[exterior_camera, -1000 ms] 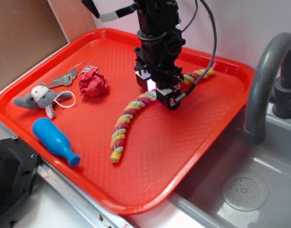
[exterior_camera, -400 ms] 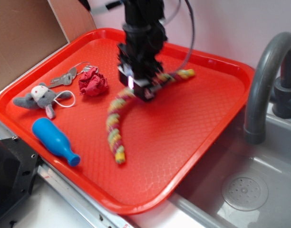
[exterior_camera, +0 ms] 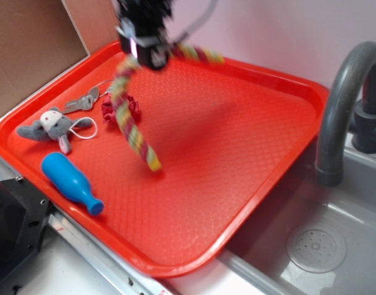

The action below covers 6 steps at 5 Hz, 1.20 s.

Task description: Grab the multicolored rope.

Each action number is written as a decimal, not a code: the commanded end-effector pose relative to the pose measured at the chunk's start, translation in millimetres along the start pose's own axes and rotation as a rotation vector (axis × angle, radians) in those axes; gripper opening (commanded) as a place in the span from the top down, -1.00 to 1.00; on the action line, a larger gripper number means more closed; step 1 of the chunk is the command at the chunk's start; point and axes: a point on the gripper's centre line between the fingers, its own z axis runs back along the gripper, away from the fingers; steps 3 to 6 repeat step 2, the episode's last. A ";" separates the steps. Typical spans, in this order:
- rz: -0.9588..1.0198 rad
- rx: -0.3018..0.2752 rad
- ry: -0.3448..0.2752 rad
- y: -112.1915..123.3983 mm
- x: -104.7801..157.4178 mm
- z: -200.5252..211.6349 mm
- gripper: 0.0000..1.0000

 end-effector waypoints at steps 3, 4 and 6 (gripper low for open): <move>0.102 0.014 -0.148 1.6 -47.8 34.8 1.00; 0.102 0.014 -0.148 1.6 -47.8 34.8 1.00; 0.102 0.014 -0.148 1.6 -47.8 34.8 1.00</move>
